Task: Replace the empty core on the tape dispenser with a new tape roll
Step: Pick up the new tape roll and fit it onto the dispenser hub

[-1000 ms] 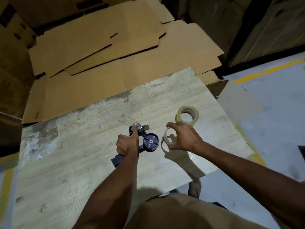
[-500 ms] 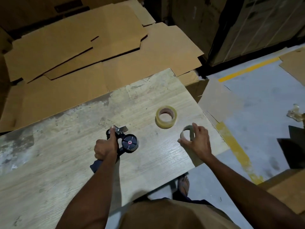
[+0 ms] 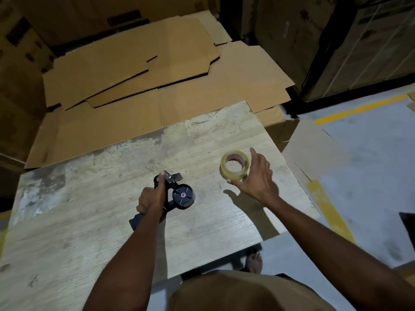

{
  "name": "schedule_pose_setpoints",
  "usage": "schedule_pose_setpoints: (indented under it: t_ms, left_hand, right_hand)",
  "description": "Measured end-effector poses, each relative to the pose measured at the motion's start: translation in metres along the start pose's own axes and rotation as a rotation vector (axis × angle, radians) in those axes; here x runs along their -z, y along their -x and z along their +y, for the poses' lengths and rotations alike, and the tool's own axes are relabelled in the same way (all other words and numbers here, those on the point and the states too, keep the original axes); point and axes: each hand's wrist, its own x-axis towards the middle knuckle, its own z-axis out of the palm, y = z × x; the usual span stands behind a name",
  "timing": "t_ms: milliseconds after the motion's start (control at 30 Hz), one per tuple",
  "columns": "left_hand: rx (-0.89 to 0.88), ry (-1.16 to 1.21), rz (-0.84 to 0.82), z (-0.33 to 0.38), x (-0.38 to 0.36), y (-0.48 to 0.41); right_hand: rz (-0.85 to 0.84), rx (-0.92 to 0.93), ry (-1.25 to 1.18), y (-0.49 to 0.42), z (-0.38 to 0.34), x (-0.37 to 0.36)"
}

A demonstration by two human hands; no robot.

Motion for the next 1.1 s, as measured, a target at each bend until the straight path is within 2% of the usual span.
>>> schedule_pose_setpoints:
  t_ms: [167, 367, 433, 533, 667, 800, 1000, 1100]
  left_hand:
    - [-0.084, 0.103, -0.04, -0.007, 0.007, 0.002]
    - [-0.115, 0.174, -0.013, -0.03, 0.01, -0.011]
    - [-0.207, 0.186, 0.057, -0.029, 0.017, -0.006]
    - [-0.444, 0.265, 0.133, -0.02, 0.029, -0.003]
    - [-0.709, 0.434, -0.078, 0.014, 0.057, 0.009]
    - [-0.934, 0.385, -0.329, 0.041, 0.097, 0.032]
    - [-1.086, 0.246, -0.56, 0.051, 0.122, 0.04]
    - [-1.119, 0.209, -0.602, 0.048, 0.121, 0.037]
  right_hand:
    - [-0.161, -0.035, 0.061, -0.041, -0.03, -0.011]
    - [-0.154, -0.11, 0.027, -0.057, -0.03, -0.02]
    - [-0.144, -0.073, 0.03, -0.05, -0.031, -0.02]
    - [-0.092, 0.075, -0.071, -0.026, -0.048, -0.014]
    - [-0.027, 0.277, -0.308, 0.007, -0.077, 0.003]
    - [-0.059, 0.419, -0.372, 0.029, -0.1, 0.017]
    - [-0.117, 0.5, -0.324, 0.042, -0.116, 0.022]
    - [-0.122, 0.506, -0.299, 0.044, -0.122, 0.021]
